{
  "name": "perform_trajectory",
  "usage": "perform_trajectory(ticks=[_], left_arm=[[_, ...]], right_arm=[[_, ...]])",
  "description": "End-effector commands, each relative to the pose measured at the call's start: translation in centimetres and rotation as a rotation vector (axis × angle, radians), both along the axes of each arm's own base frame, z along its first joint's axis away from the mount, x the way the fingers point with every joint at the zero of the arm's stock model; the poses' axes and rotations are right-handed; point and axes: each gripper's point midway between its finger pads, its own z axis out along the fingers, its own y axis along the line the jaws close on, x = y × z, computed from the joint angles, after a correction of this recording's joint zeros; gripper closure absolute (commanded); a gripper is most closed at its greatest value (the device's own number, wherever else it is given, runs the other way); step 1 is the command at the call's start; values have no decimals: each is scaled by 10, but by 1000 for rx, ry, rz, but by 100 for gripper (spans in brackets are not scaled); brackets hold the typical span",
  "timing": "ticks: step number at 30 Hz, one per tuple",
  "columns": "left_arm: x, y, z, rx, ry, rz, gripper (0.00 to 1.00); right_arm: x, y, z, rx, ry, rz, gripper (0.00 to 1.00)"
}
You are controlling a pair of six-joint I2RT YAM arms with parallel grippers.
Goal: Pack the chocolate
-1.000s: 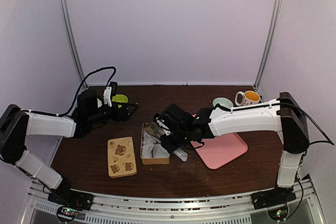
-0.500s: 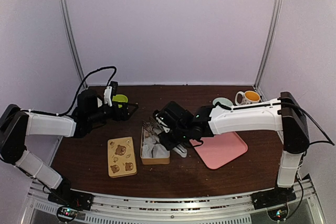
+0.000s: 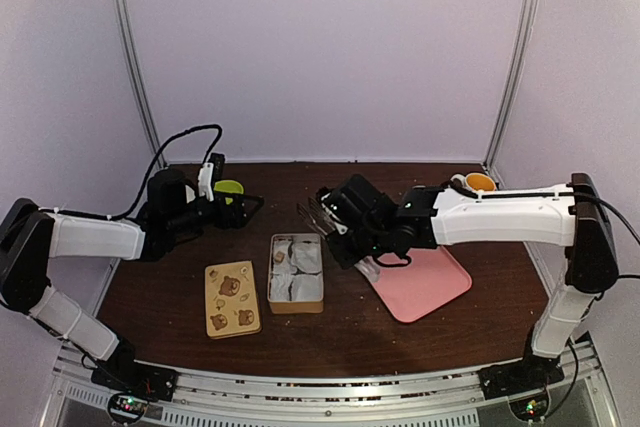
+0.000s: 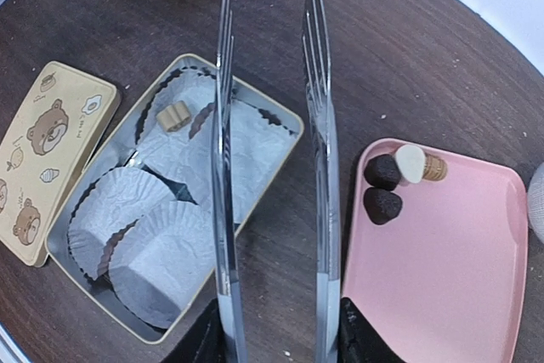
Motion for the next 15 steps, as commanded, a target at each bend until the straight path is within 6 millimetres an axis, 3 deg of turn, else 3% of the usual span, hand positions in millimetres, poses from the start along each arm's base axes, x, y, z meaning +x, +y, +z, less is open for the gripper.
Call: perform_trajectory(ticks=[1,9,15], left_arm=[[5,-5,10,-2,-36,-13,5],[5,-5,10,1,-36,-15,5],[5,-5,10,2,-37,-15,5]], right_arm=[[11,-32,12,-7,-49,-72,62],[23,-77,-8,22,15,-176,63],[18,-93,-33,4,85,-189,62]])
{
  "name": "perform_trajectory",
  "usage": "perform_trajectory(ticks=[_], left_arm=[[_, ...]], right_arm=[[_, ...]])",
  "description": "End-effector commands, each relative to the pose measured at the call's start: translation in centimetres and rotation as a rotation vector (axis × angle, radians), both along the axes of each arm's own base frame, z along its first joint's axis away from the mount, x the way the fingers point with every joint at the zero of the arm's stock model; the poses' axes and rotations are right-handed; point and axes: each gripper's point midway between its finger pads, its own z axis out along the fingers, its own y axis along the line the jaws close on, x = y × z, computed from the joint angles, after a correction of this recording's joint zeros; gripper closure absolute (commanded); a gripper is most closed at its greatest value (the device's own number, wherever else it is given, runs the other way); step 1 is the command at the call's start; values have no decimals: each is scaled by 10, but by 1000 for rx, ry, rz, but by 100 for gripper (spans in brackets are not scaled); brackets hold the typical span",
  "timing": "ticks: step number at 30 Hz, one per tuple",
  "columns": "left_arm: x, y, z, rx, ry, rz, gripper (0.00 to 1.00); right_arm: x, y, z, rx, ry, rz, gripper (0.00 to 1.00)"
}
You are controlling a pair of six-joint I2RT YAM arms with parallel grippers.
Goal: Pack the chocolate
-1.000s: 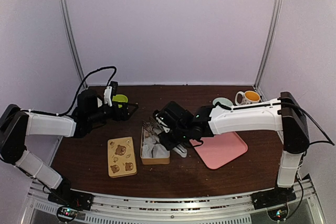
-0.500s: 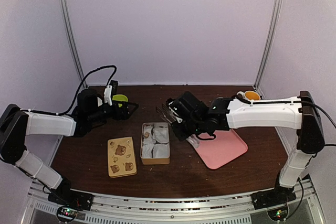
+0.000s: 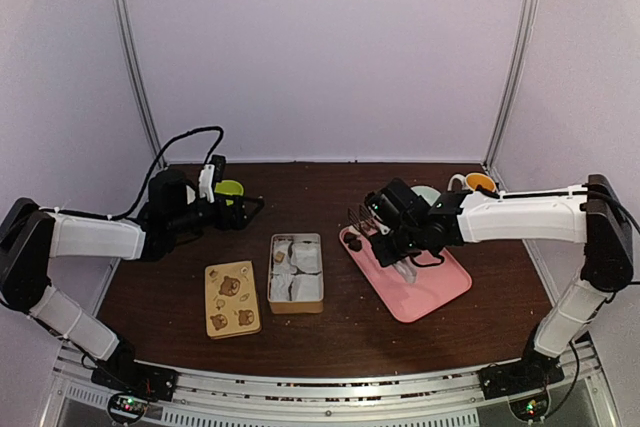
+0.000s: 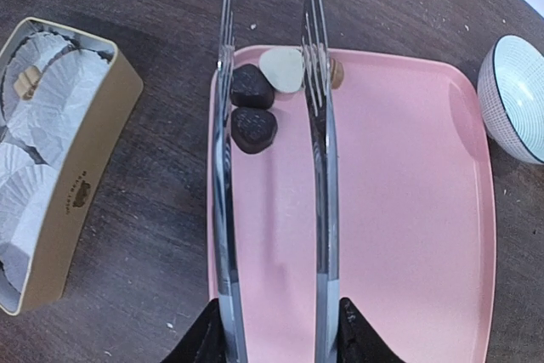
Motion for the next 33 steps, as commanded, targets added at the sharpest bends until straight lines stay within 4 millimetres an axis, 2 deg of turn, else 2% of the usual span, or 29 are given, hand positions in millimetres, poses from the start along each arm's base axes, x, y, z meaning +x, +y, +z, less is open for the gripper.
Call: perform_trajectory(ticks=[1,9,28,33], left_arm=[[5,-6,15,-9,-51,-15,5],[6,-7,13,-7,-42,-20,5],[7,-9,10,-9,-29,-23,5],[8,-9,9,-8,-24,-23,5]], right_arm=[[-4,0,1,43,8,-2,62],[-13,-7,-25,-12,69,4,58],[-14,-9,-61,-67,126,-4,57],[-13,-9,-65,-71,130,-6,57]])
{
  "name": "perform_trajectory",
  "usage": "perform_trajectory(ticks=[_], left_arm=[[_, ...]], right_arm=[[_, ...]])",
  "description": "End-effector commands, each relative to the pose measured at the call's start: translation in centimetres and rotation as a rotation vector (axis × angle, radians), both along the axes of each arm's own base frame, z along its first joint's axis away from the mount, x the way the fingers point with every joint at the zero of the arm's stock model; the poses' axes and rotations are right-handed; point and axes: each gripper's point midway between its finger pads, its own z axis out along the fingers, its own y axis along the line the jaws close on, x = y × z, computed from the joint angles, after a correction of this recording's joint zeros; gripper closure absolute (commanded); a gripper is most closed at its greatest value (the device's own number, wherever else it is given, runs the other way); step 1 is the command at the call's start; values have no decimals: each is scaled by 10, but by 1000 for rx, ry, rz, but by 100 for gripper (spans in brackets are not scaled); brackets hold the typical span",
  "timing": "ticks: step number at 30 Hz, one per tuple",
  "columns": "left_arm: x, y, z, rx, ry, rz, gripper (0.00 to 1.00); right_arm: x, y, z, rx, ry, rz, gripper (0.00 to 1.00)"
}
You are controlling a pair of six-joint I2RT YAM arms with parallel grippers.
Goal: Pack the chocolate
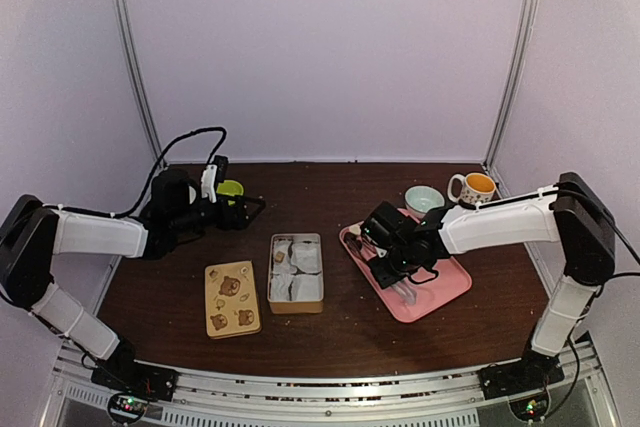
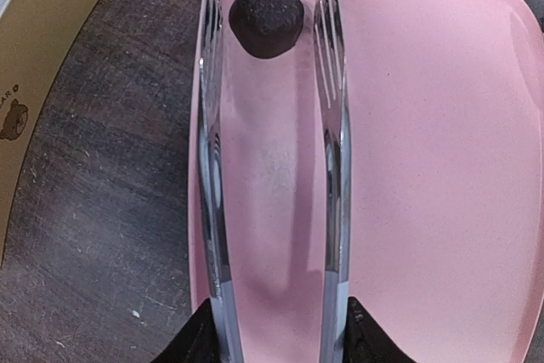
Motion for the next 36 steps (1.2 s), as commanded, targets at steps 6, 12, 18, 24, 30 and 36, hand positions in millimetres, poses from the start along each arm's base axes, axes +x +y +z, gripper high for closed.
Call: perform_trajectory(ticks=[6,12,18,24,30,36], left_arm=[[5,-7,15,-15,-45,-19,5],[5,-7,16,-16,-45,-20,5],[5,-7,16,-17,-43,-21,5],[5,-7,16,-16,-44,-23,5],[4,-8,16,-20,-45,-30,5],[4,-9,15,-21,-42,-32,5]], right_arm=[[7,2,0,15,-17,-24,59],[10,1,4,15,-26,-31,66],[14,-3,29,35,-86,-44,70],[13,-4,64,80,-155,-9,71],[2,10,88,163,-189,83,71],[-20,44,103,275,-180,243,71]])
